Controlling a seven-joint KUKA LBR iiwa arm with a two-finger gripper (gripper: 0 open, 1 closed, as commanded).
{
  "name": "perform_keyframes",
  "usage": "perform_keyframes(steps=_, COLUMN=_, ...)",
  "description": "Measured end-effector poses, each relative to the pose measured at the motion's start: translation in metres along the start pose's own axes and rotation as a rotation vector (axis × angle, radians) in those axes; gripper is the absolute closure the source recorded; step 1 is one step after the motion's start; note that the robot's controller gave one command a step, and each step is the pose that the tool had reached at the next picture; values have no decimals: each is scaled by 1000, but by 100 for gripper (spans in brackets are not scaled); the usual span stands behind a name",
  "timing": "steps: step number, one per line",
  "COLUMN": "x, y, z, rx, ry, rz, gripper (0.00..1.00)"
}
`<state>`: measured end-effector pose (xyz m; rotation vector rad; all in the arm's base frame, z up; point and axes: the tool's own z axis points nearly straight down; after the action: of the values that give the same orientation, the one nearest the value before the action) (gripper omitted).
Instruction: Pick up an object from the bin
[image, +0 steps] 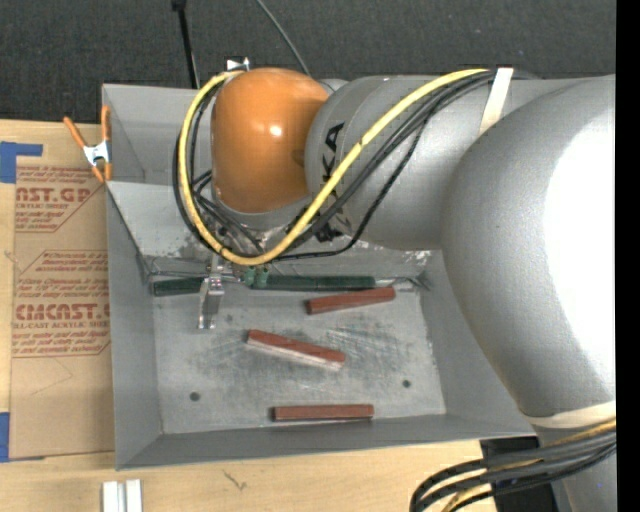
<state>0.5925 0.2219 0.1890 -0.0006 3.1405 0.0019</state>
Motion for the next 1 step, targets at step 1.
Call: perform_keyframes(steps=1, x=0, y=0, z=0, rx=0, ry=0, rz=0, gripper=0)
